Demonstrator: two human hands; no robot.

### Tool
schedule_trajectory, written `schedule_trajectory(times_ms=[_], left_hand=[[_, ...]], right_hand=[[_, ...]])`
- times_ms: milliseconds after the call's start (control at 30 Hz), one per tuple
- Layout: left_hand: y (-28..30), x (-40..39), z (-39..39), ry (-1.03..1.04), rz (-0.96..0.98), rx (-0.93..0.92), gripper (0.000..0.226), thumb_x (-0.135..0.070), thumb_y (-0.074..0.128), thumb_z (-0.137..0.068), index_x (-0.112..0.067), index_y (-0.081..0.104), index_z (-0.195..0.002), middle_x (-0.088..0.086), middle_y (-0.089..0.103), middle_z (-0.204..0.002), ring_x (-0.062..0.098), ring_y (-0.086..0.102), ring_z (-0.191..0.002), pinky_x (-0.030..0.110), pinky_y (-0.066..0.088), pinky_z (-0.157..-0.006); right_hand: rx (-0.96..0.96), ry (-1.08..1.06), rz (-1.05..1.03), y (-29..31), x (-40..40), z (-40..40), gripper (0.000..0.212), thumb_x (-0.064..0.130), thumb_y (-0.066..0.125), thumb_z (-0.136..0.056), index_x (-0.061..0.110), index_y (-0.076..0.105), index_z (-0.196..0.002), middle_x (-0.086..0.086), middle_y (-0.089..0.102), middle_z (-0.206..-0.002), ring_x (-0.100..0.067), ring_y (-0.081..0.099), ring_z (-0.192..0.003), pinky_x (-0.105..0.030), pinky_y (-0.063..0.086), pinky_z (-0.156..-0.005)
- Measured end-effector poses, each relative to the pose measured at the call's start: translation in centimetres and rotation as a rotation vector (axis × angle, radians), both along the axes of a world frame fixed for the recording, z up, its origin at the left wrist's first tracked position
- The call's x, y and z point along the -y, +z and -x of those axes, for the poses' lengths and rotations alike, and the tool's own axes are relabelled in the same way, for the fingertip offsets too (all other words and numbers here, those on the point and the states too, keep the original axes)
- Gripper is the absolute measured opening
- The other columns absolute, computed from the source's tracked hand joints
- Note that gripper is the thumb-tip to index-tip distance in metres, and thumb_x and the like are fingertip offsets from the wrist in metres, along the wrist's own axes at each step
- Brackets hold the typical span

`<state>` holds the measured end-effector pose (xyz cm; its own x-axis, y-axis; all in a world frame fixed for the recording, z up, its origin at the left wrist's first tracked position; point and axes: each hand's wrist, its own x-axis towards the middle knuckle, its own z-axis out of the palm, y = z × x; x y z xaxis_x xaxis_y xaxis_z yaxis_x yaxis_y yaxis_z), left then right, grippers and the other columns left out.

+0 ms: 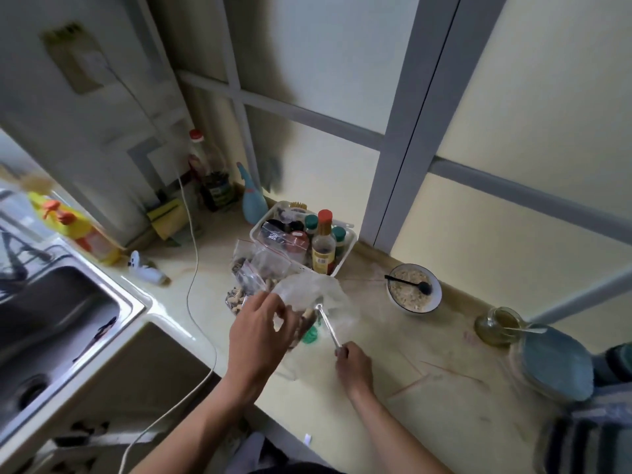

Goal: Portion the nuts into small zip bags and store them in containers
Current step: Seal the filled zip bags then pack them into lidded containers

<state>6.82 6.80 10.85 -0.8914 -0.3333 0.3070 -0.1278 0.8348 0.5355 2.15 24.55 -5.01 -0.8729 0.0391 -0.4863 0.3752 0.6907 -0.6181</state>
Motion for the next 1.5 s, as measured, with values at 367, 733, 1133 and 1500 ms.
schedule_trajectory(times_ms=[367, 733, 1133, 1500], left_hand=[[0.6, -0.8, 1.4, 0.072, -0.010, -0.103, 0.019, -0.031, 0.055, -0.090, -0.017, 0.050, -0.079, -0.003, 0.053, -0.083, 0.019, 0.049, -0.078, 0.035, 0.043, -0.062], [1.9, -1.5, 2.0, 0.038, -0.200, -0.386, 0.018, -0.016, 0.043, -0.091, -0.008, 0.045, -0.076, 0.005, 0.045, -0.076, 0.019, 0.040, -0.065, 0.027, 0.034, -0.057], [1.3, 1.3, 3.7, -0.148, -0.085, -0.194, 0.015, -0.018, 0.050, -0.095, -0.012, 0.047, -0.082, -0.003, 0.047, -0.083, 0.014, 0.043, -0.067, 0.030, 0.041, -0.057], [-6.4, 4.9, 3.6, -0.252, 0.038, 0.185, 0.022, -0.040, 0.056, -0.094, -0.021, 0.055, -0.083, -0.005, 0.054, -0.087, 0.019, 0.051, -0.074, 0.036, 0.049, -0.059]], right_hand=[[-0.082, -0.309, -0.208, -0.7, -9.1, -3.8, 0.025, 0.020, 0.045, -0.102, 0.007, 0.065, -0.094, -0.023, 0.070, -0.101, -0.041, 0.065, -0.094, -0.039, 0.044, -0.068], [0.015, -0.441, -0.269, -0.6, -8.7, -6.3, 0.027, 0.025, 0.046, -0.102, 0.012, 0.068, -0.111, -0.022, 0.072, -0.105, -0.041, 0.068, -0.097, -0.040, 0.051, -0.075], [0.070, -0.147, -0.342, -0.9, -6.4, -4.2, 0.030, 0.030, 0.050, -0.101, 0.010, 0.071, -0.105, -0.016, 0.073, -0.106, -0.033, 0.071, -0.100, -0.036, 0.055, -0.079], [0.171, -0.183, -0.231, 0.3, -5.1, -2.3, 0.022, 0.026, 0.053, -0.098, 0.014, 0.070, -0.105, -0.018, 0.071, -0.116, -0.037, 0.066, -0.111, -0.036, 0.051, -0.087]])
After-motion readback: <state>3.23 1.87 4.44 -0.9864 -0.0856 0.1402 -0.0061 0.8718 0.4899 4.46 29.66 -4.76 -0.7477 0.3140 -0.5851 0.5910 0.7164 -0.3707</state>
